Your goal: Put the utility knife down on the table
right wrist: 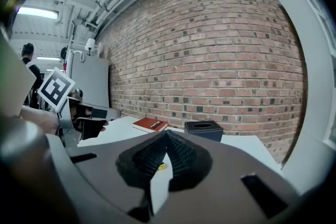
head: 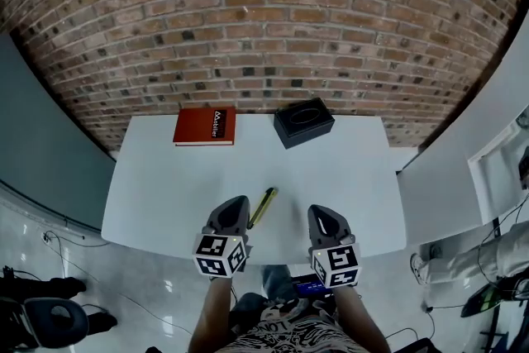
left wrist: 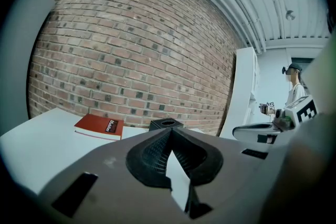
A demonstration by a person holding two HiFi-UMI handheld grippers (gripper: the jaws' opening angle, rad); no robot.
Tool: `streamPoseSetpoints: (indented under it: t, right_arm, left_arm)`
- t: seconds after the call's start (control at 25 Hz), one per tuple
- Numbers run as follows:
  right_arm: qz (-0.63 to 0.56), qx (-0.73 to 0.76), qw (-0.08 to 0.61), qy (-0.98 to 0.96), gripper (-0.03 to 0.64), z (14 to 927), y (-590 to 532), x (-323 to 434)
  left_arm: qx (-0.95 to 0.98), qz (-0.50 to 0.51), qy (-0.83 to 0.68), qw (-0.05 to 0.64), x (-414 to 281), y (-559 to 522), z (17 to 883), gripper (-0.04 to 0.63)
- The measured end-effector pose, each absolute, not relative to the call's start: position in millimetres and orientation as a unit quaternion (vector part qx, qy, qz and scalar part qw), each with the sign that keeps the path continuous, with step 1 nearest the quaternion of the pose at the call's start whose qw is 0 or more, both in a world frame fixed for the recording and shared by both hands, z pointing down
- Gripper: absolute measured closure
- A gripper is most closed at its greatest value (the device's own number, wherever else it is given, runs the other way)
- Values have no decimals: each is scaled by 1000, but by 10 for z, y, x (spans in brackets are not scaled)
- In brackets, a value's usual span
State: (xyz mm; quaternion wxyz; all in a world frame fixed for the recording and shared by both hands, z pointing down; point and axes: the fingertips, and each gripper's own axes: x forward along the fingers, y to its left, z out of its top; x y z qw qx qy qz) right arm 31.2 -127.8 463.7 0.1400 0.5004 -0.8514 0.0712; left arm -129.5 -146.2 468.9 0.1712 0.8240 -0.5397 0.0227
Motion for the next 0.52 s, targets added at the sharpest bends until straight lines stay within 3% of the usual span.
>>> streamPoseSetpoints:
  t: [0.52]
  right_arm:
    - [75,507,139,-847,615,4646,-1291,386]
  left_arm:
    - [825,43,-537,170,-1238,-1486,4750,581]
